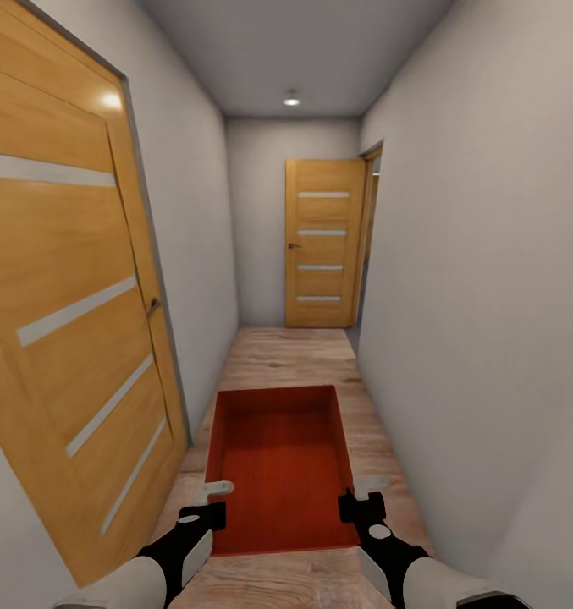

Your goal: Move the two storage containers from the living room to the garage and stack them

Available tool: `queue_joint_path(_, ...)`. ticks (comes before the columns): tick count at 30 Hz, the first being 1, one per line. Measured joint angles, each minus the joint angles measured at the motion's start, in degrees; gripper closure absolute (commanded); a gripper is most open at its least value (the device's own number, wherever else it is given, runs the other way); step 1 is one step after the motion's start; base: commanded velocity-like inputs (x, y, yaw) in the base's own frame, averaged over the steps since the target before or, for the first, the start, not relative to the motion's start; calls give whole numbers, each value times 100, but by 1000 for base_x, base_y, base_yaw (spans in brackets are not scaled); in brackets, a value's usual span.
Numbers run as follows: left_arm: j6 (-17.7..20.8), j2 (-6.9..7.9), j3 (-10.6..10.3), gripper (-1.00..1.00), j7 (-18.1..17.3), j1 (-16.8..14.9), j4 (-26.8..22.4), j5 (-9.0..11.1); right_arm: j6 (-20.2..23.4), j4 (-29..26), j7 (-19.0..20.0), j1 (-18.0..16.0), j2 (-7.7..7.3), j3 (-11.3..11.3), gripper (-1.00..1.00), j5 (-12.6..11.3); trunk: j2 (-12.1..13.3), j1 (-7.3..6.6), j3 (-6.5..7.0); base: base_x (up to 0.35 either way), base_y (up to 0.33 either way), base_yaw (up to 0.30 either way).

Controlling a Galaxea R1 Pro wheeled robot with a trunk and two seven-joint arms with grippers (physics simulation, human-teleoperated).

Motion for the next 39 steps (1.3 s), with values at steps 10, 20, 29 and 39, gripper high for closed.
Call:
queue_joint_path(10, 0, -2, -7, 100, 5, 0, 0, 8, 2, -1, 2, 0, -2, -5, 100, 9, 0, 0, 0, 322, 0, 0)
queue_joint_path(20, 0, -2, -9, 100, 6, 0, 0, 10, 2, -1, 1, 0, -2, -5, 100, 7, 0, 0, 0, 322, 0, 0)
queue_joint_path(29, 0, -1, -7, 100, 4, 0, 0, 8, 1, 0, 1, 0, -1, -3, 100, 5, 0, 0, 0, 322, 0, 0)
queue_joint_path(39, 0, -1, -7, 100, 5, 0, 0, 8, 2, -1, 1, 0, -1, -4, 100, 6, 0, 0, 0, 322, 0, 0)
